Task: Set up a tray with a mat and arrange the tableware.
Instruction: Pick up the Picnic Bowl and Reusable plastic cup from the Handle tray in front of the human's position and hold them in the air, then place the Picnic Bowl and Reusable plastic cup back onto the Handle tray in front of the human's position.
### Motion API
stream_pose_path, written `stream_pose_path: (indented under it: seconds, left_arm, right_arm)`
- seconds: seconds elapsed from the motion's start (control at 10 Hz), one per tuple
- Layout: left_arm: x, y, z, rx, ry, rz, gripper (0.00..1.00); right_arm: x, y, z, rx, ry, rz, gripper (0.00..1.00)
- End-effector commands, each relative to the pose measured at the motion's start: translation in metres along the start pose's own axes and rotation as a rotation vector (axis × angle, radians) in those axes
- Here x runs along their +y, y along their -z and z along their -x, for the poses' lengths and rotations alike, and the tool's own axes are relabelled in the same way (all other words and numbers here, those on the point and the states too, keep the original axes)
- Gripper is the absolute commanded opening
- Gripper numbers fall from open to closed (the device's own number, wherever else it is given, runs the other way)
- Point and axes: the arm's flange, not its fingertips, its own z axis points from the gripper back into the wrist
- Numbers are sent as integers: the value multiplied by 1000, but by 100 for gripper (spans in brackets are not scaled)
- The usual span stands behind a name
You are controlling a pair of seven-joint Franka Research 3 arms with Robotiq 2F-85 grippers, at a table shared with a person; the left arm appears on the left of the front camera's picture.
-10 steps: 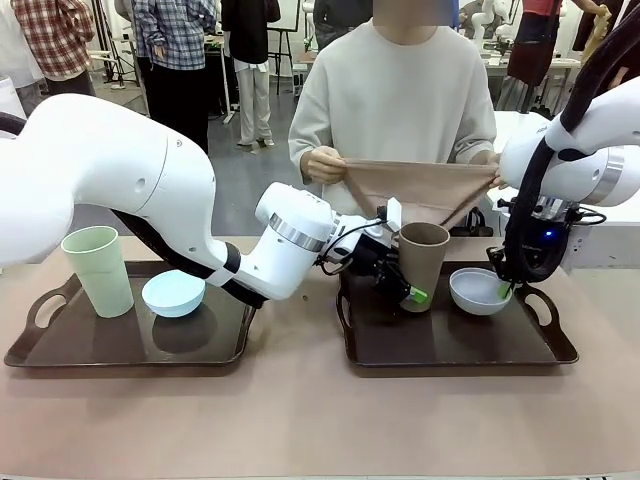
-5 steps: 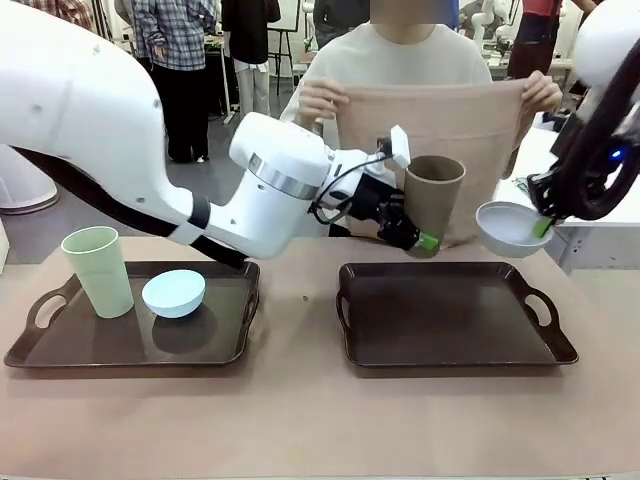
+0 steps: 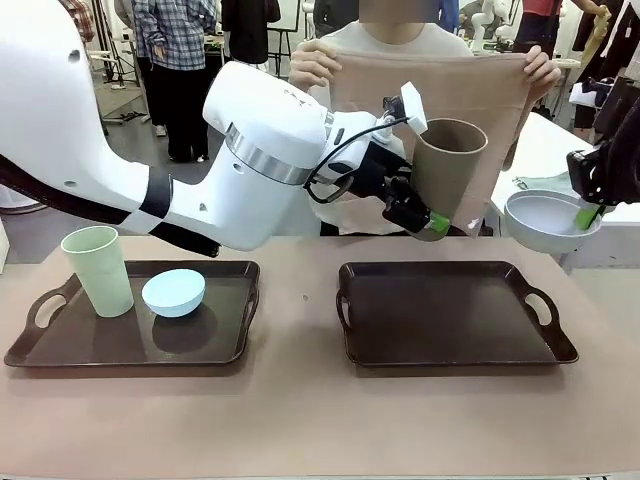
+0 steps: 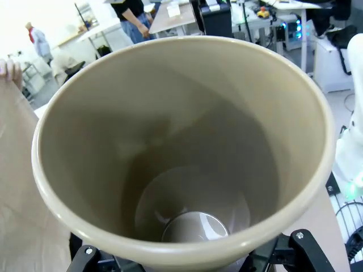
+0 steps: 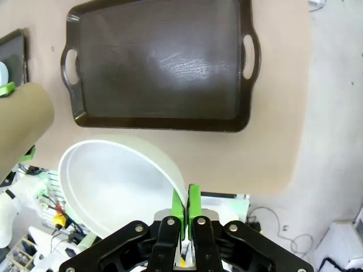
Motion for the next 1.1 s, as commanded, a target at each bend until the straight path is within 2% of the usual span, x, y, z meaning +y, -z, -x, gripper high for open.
stream_pose_path:
  seconds: [0.0, 1.0]
  left_arm:
    - [10, 4, 8, -11, 12, 11, 5]
    - [10, 4, 8, -11, 12, 11, 5]
  right_arm:
    - [-1, 0, 0, -9, -1, -3, 0]
    - [-1, 0, 0, -9, -1, -3, 0]
